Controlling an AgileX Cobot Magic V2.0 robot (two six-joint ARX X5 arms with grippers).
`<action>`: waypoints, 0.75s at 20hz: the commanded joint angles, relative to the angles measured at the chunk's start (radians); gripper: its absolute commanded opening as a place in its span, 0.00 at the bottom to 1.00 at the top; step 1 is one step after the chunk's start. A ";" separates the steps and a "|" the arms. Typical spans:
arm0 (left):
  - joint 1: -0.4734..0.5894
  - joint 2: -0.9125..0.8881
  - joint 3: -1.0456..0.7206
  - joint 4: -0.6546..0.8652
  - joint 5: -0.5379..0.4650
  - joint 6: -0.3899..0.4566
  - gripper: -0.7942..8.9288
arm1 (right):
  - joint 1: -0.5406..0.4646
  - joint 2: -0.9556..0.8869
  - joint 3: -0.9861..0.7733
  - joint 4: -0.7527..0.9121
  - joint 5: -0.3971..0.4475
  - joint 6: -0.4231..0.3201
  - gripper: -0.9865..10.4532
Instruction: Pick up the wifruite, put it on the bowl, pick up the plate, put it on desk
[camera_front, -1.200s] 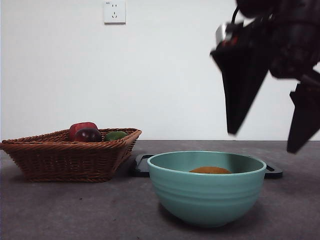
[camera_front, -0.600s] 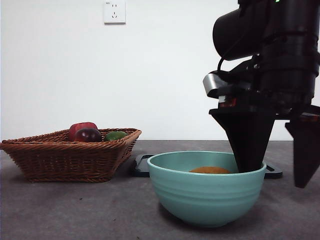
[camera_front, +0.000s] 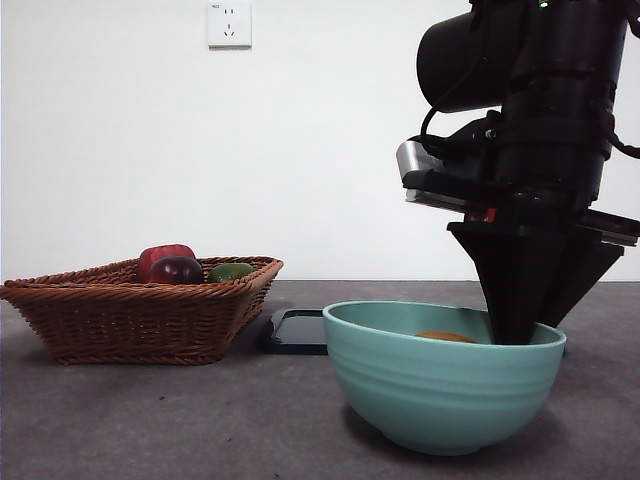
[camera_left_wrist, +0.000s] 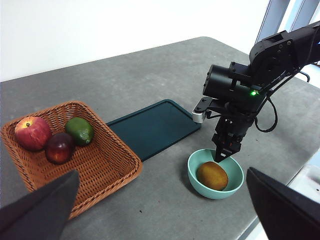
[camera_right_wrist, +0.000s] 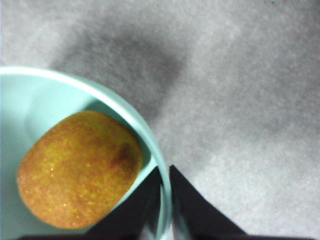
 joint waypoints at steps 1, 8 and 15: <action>-0.009 0.002 0.013 0.014 -0.005 -0.007 0.70 | 0.009 0.019 0.016 0.011 0.006 0.029 0.09; -0.009 0.002 0.013 0.015 -0.005 -0.007 0.70 | -0.016 0.039 0.147 -0.048 0.037 0.026 0.09; -0.009 0.002 0.013 0.014 -0.005 -0.007 0.70 | -0.119 0.303 0.559 -0.191 0.042 -0.079 0.09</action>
